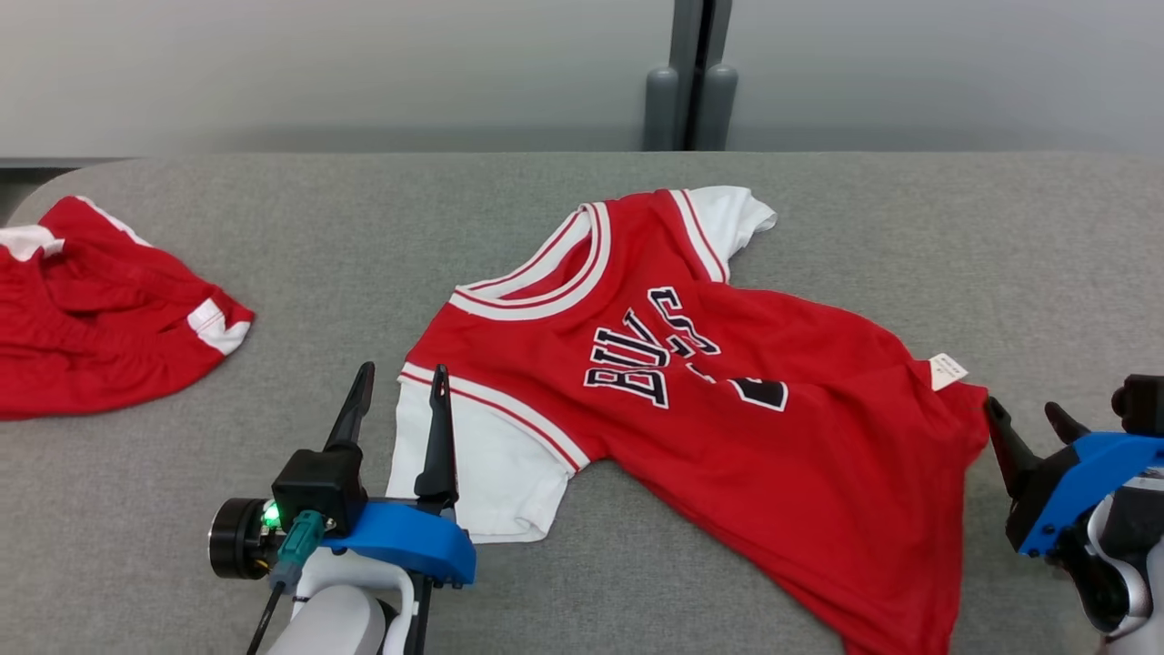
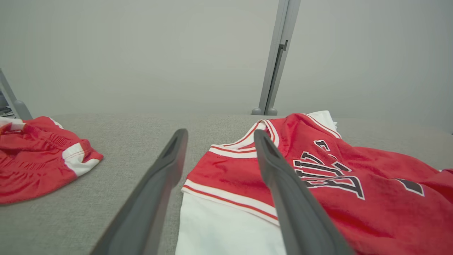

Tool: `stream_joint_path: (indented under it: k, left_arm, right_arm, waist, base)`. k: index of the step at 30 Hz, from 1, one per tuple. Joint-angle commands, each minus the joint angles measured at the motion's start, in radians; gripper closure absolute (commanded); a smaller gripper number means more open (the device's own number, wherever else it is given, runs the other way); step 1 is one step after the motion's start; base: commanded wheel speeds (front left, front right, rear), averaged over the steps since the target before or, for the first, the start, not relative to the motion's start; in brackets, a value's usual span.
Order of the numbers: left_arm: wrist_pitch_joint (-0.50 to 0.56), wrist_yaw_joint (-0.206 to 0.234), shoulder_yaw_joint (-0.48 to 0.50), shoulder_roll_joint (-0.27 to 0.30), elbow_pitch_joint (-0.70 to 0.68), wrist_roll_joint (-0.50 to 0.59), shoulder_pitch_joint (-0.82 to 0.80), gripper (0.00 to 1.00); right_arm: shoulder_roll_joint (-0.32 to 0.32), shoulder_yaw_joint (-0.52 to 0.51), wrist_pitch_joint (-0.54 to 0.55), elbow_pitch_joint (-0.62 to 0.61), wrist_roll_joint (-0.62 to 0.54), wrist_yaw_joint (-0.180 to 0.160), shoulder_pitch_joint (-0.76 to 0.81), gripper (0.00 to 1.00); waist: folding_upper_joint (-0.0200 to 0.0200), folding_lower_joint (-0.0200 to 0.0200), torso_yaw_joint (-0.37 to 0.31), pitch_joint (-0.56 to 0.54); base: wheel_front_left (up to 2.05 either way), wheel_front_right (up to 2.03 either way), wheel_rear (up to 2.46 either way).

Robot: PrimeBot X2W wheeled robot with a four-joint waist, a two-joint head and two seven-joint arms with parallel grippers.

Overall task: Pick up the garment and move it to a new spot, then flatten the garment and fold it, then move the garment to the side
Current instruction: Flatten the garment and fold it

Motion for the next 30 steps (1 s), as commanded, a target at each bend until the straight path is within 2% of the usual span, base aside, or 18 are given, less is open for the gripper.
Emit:
stream_joint_path:
  k: [1,9,10,11,13,19,30]
  left_arm:
    - [-0.007,-0.002,0.004,0.001,0.003,-0.002,-0.023,0.00]
    - [-0.017,-0.002,0.008,-0.003,0.010,-0.003,-0.037,0.00]
    - [-0.017,-0.002,0.009,-0.003,0.011,-0.004,-0.036,0.00]
    - [-0.018,-0.003,0.009,-0.003,0.013,-0.005,-0.036,0.00]
    - [-0.019,-0.003,0.010,-0.005,0.015,-0.004,-0.036,0.00]
    - [-0.024,0.003,0.015,-0.006,0.017,-0.005,-0.031,0.00]
    - [-0.028,-0.004,0.006,-0.018,0.020,-0.007,-0.037,0.00]
  right_arm:
    - [-0.006,0.003,0.007,0.039,-0.009,0.000,-0.032,0.00]
    - [-0.036,0.047,0.034,0.255,-0.046,0.000,-0.132,0.00]
    - [-0.039,0.050,0.039,0.272,-0.049,0.000,-0.139,0.49]
    - [-0.039,0.056,0.042,0.285,-0.050,0.000,-0.148,0.64]
    - [-0.042,0.058,0.034,0.298,-0.055,0.000,-0.165,1.00]
    - [-0.055,0.049,-0.023,0.262,-0.044,0.000,-0.242,1.00]
    - [-0.103,0.038,-0.042,0.155,0.017,0.000,-0.389,1.00]
  waist:
    - [-0.0002,-0.0001,0.028,0.024]
    - [-0.0002,-0.0001,0.081,0.047]
    - [-0.0002,-0.0001,0.083,0.048]
    - [-0.0002,-0.0001,0.085,0.048]
    - [-0.0002,-0.0001,0.089,0.046]
    - [-0.0002,-0.0001,0.083,0.038]
    - [-0.0002,-0.0001,0.082,0.036]
  base:
    - [0.00,0.00,0.00]
    - [0.00,0.00,0.00]
    - [0.00,0.00,0.00]
    - [0.00,0.00,0.00]
    - [0.00,0.00,0.00]
    - [0.00,0.00,0.00]
    - [0.00,0.00,0.00]
